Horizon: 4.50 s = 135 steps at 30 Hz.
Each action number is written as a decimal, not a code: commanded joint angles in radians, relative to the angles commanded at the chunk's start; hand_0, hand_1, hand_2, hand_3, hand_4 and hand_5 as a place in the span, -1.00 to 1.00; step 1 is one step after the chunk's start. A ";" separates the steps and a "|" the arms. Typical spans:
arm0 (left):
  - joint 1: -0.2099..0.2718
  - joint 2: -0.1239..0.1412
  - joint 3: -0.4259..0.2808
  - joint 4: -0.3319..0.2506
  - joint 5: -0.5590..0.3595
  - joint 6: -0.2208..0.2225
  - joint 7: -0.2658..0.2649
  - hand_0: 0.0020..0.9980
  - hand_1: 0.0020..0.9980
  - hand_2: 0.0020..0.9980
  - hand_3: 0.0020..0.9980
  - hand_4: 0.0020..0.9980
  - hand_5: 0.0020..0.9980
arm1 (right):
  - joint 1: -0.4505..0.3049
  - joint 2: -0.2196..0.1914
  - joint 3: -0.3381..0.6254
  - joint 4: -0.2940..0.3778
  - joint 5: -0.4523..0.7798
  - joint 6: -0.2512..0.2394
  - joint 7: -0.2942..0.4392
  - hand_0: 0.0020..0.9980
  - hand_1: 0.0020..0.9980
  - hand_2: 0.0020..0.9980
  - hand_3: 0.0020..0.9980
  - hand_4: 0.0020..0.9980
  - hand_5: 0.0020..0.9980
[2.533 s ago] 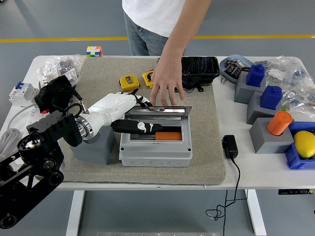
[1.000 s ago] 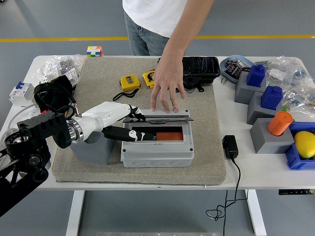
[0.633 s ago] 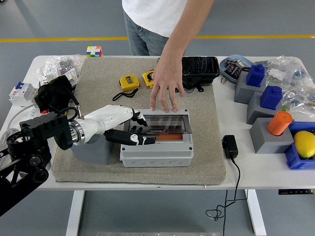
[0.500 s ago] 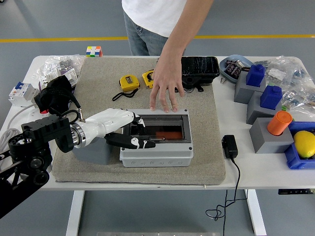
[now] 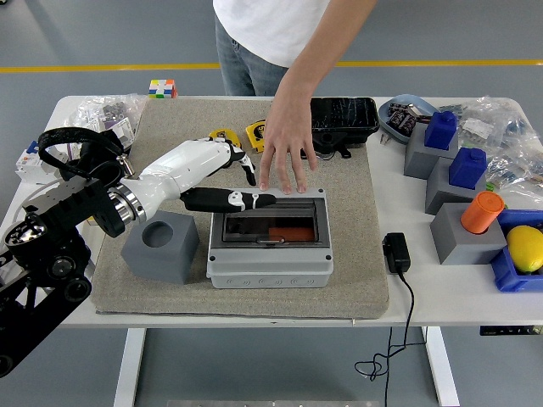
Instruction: Fetch the battery,place it into the box,close the lid of the box
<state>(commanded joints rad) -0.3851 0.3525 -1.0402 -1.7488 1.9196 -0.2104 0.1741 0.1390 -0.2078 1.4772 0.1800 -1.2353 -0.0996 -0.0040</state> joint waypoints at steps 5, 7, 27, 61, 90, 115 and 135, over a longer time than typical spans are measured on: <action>0.007 -0.066 -0.072 0.084 -0.006 0.088 -0.093 0.68 0.59 0.44 0.26 1.00 1.00 | -0.002 0.010 -0.014 0.000 0.008 0.001 0.003 0.64 0.59 0.55 0.63 1.00 1.00; 0.010 -0.088 -0.100 0.126 -0.032 0.142 -0.144 0.68 0.59 0.44 0.26 1.00 1.00 | -0.003 0.014 -0.017 0.000 0.007 0.001 0.002 0.64 0.59 0.55 0.63 1.00 1.00; 0.162 -0.197 -0.186 0.205 -0.201 0.322 -0.298 0.54 0.58 0.47 0.40 1.00 1.00 | -0.038 0.053 -0.425 0.011 0.246 -0.161 0.136 0.65 0.65 0.59 0.66 1.00 1.00; 0.232 -0.232 -0.324 0.208 -0.197 0.448 -0.357 0.71 0.80 0.74 0.68 1.00 1.00 | -0.010 0.078 -0.376 0.001 0.200 -0.137 0.115 0.65 0.64 0.58 0.64 1.00 1.00; 0.352 -0.247 -0.395 0.247 -0.021 0.343 -0.131 0.88 0.95 0.85 0.73 1.00 1.00 | -0.010 0.091 -0.399 0.002 0.188 -0.134 0.119 0.65 0.64 0.58 0.64 1.00 1.00; 0.347 -0.248 -0.383 0.232 -0.010 0.353 -0.173 0.91 0.86 0.62 0.55 1.00 1.00 | -0.004 0.095 -0.391 0.008 0.183 -0.133 0.117 0.65 0.64 0.57 0.64 1.00 1.00; 0.345 -0.253 -0.385 0.231 -0.005 0.352 -0.174 0.90 0.84 0.61 0.53 1.00 1.00 | 0.000 0.095 -0.390 0.007 0.184 -0.133 0.118 0.65 0.64 0.57 0.64 1.00 1.00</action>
<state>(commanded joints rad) -0.0405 0.0999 -1.4257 -1.5181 1.9147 0.1411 0.0000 0.1393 -0.1132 1.0867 0.1875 -1.0511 -0.2327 0.1139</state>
